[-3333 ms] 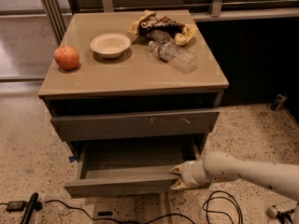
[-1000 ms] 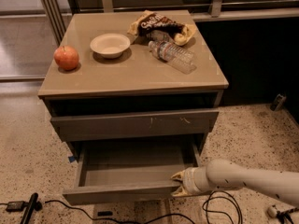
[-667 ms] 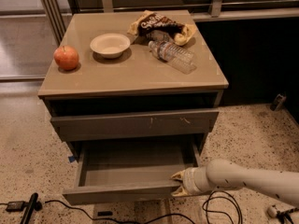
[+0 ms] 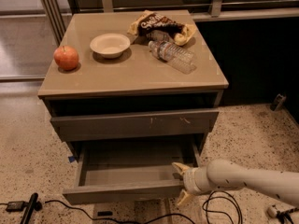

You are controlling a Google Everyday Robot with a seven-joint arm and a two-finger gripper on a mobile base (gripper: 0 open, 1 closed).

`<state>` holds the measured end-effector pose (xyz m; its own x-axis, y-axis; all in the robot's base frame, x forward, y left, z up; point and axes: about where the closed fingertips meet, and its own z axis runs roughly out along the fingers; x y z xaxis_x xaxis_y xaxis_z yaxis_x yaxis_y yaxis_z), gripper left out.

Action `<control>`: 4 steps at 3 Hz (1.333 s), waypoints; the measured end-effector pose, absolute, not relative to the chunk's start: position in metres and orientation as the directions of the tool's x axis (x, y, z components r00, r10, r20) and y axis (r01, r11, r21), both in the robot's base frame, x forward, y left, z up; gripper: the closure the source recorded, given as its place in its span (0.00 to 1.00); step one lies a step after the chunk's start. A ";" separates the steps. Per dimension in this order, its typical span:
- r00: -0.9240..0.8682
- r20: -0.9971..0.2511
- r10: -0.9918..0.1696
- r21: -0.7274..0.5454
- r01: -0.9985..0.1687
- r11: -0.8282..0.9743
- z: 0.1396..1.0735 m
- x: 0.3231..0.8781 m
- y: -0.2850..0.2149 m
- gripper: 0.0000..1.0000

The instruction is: Open middle drawer

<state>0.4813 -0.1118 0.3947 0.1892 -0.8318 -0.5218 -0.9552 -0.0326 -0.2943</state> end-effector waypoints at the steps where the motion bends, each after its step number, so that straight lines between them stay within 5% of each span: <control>1: 0.189 -0.519 -0.834 -0.294 -0.955 -0.033 0.395 0.477 -0.114 0.35; 4: 0.215 -0.498 -0.840 -0.335 -0.941 -0.042 0.412 0.418 -0.137 1.00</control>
Offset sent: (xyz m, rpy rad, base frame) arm -0.0259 -0.0165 0.0037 -0.0269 -0.0024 -0.0064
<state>0.4180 -0.1366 0.4121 0.2147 -0.8404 -0.4977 -0.9414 -0.0424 -0.3346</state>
